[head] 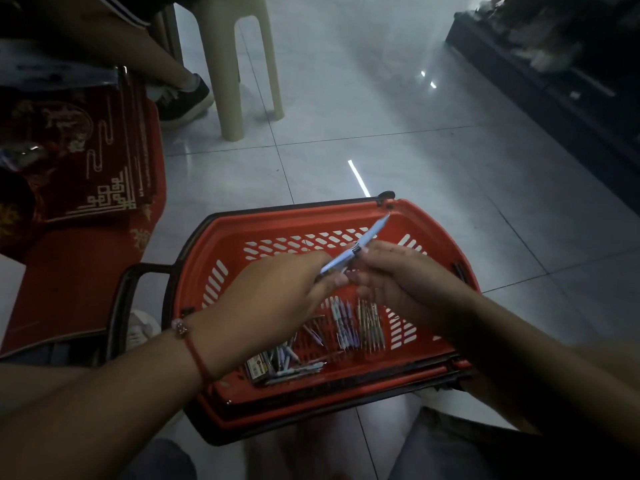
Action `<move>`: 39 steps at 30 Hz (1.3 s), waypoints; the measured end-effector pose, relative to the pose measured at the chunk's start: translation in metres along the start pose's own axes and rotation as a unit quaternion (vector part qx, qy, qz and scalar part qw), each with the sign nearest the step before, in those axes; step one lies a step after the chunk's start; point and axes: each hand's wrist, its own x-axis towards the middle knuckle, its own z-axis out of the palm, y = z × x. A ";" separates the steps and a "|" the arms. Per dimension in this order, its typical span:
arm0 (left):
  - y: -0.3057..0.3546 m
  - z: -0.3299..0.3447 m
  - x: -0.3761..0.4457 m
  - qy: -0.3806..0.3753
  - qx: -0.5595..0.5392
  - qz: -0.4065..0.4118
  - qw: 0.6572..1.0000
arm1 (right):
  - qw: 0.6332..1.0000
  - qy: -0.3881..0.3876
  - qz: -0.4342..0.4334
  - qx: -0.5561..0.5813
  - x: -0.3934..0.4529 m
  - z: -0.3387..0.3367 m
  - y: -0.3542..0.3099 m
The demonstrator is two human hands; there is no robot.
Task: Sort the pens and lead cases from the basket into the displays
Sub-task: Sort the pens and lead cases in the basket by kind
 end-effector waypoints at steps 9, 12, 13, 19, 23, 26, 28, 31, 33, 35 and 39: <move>-0.014 0.014 -0.005 -0.043 0.025 -0.015 0.999 | 0.955 0.223 0.037 -0.193 0.055 -0.065 0.019; -0.023 0.035 -0.004 -0.065 0.011 -0.030 0.997 | 0.915 0.225 0.091 -0.321 0.089 -0.081 0.054; -0.028 0.043 -0.003 -0.070 0.014 -0.035 0.997 | 0.902 0.220 0.112 -0.353 0.101 -0.085 0.067; -0.054 0.072 -0.004 -0.099 0.064 -0.056 0.991 | 0.840 0.189 0.215 -0.461 0.163 -0.101 0.136; -0.067 0.085 -0.005 -0.156 0.062 -0.064 0.984 | 0.822 0.172 0.250 -0.483 0.187 -0.109 0.164; -0.079 0.088 -0.006 -0.188 0.048 -0.082 0.978 | 0.814 0.191 0.243 -0.492 0.203 -0.115 0.185; -0.084 0.089 -0.006 -0.198 0.050 -0.086 0.975 | 0.810 0.193 0.255 -0.492 0.212 -0.118 0.198; -0.089 0.088 -0.003 -0.193 0.040 -0.095 0.976 | 0.796 0.195 0.289 -0.494 0.222 -0.119 0.210; -0.091 0.085 0.000 -0.174 0.026 -0.106 0.979 | 0.794 0.193 0.303 -0.491 0.228 -0.123 0.215; -0.092 0.083 0.002 -0.154 0.014 -0.115 0.981 | 0.802 0.177 0.293 -0.490 0.228 -0.122 0.213; -0.093 0.083 0.005 -0.121 -0.043 -0.156 0.979 | 0.903 0.155 0.322 -0.238 0.208 -0.085 0.160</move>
